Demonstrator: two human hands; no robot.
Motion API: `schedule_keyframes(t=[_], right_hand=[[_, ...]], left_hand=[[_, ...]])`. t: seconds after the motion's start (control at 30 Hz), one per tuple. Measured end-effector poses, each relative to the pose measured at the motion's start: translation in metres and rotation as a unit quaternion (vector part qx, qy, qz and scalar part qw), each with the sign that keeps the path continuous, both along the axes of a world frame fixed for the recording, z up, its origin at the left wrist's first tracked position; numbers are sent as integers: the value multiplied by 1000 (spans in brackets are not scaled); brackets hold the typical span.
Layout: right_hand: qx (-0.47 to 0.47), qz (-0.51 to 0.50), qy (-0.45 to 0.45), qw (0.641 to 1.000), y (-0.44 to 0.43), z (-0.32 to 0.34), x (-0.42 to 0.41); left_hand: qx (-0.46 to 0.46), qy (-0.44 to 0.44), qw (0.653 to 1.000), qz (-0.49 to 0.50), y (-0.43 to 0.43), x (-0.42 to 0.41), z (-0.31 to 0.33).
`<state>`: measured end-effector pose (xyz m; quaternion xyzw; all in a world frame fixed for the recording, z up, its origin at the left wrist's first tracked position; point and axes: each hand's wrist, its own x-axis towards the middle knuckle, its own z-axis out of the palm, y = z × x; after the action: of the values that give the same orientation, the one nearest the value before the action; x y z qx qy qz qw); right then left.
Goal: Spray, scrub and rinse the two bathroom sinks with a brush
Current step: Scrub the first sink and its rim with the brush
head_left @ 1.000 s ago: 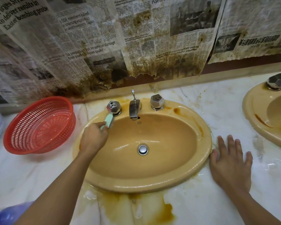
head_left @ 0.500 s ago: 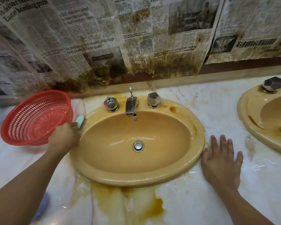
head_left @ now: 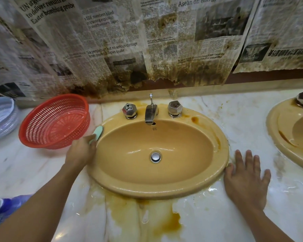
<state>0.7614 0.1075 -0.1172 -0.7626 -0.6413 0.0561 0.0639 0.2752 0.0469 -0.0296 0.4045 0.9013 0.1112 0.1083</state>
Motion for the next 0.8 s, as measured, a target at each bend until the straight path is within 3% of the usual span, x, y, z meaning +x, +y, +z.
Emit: schedule_keyframes(t=[0.2,0.47,0.8], right_hand=[[-2,-10,-6,1000,2,-2,-2],[-6,-5,-20,1000,2,-2,1],[-16,3,-12,1000,0,2,-1]], left_hand=[[-26,-8,999,-40,-12,-19,2],[-16,-42,995,-88,80,-21,7],[-40,-19,996,-75,-48,-44,5]])
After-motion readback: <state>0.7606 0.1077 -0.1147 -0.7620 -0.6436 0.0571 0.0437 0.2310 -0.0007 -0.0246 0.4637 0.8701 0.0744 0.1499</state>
